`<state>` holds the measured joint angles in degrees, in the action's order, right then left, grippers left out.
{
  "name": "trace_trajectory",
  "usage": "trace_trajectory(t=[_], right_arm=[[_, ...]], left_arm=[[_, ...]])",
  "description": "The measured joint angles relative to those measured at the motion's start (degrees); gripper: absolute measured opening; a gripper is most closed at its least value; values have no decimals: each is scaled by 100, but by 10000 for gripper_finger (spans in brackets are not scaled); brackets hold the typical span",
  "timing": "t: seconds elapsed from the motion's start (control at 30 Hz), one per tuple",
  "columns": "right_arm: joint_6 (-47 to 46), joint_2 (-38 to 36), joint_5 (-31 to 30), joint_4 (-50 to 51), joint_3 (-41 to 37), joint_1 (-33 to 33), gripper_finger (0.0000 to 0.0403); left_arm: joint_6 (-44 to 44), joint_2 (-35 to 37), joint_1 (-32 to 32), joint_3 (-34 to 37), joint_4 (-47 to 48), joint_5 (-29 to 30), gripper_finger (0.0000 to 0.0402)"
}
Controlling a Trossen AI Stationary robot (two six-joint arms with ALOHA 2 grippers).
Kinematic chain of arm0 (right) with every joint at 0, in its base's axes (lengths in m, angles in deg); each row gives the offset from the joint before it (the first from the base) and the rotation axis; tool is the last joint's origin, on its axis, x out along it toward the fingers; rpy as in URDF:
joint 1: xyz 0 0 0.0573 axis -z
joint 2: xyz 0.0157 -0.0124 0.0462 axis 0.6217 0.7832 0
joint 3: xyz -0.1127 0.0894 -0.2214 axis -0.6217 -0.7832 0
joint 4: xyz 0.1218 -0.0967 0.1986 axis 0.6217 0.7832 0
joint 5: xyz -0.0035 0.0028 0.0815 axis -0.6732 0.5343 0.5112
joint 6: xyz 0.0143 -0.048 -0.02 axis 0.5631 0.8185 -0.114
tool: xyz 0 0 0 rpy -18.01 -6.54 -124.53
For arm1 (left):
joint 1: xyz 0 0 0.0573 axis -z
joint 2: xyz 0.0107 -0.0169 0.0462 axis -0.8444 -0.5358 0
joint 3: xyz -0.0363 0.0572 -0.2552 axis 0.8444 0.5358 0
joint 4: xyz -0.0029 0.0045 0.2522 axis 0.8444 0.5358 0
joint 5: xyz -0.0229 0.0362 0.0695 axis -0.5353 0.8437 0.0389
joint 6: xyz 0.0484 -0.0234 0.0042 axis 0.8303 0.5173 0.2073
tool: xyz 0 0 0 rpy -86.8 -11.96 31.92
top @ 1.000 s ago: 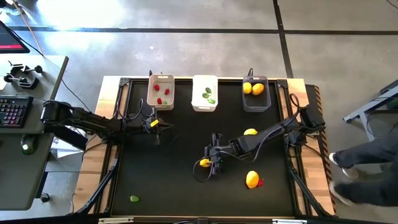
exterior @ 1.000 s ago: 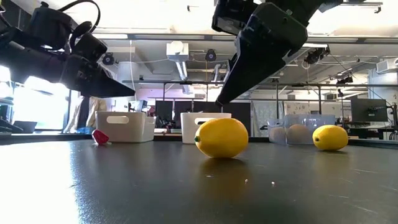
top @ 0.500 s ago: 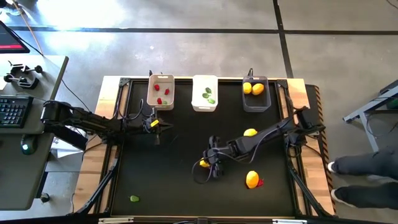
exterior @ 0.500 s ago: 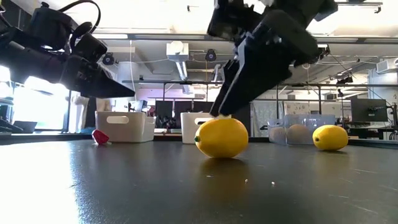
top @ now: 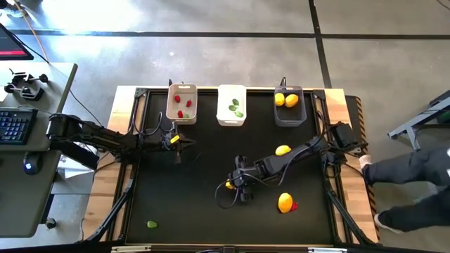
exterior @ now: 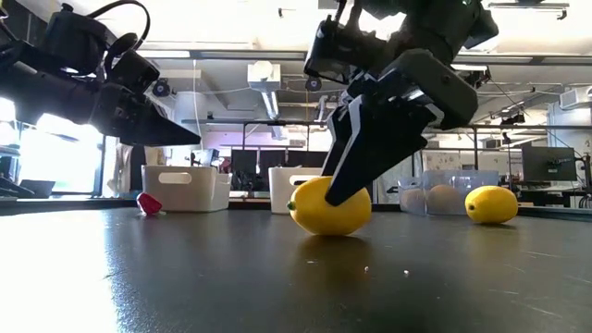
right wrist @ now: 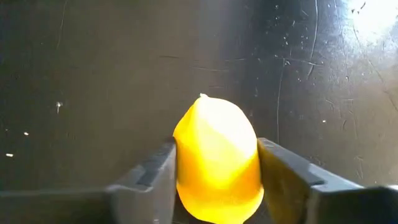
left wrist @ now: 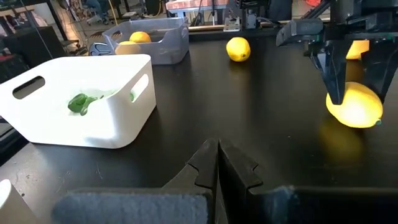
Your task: Sort produce into baskets
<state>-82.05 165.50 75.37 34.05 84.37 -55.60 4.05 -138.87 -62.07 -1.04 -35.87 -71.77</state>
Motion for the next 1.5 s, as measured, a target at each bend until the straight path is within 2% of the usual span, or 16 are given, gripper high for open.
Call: trace_trajectory(t=[0.07,0.13,0.33,0.5,0.7,0.87,1.03,1.23,1.33,1.5], right_arm=[[-18,-6,28,18,2,33,153],[-19,-9,8,25,2,43,137],[-355,-360,-199,280,-9,43,144],[-1355,-1118,-1172,1504,-7,212,151],[-2905,-2275,-2327,3487,-7,990,141],[-3559,-2893,-2721,4436,-14,2133,144],[-3421,-2981,-2402,4169,-332,3426,144],[-2989,-2941,-1824,2706,-1184,4688,144],[-2948,-2941,-1477,2225,-1564,5146,145],[-2948,-2941,-1391,1917,-2041,5483,145]], left_arm=[[0,0,0,0,1,2,0],[0,0,0,0,1,2,0],[0,0,0,0,3,3,0],[5,0,0,0,3,4,0],[-16,0,0,0,3,7,0],[-2,0,0,0,5,8,0],[0,0,2,0,5,7,0],[17,0,0,0,5,9,0],[19,0,1,0,5,9,0],[20,0,2,0,3,20,0]])
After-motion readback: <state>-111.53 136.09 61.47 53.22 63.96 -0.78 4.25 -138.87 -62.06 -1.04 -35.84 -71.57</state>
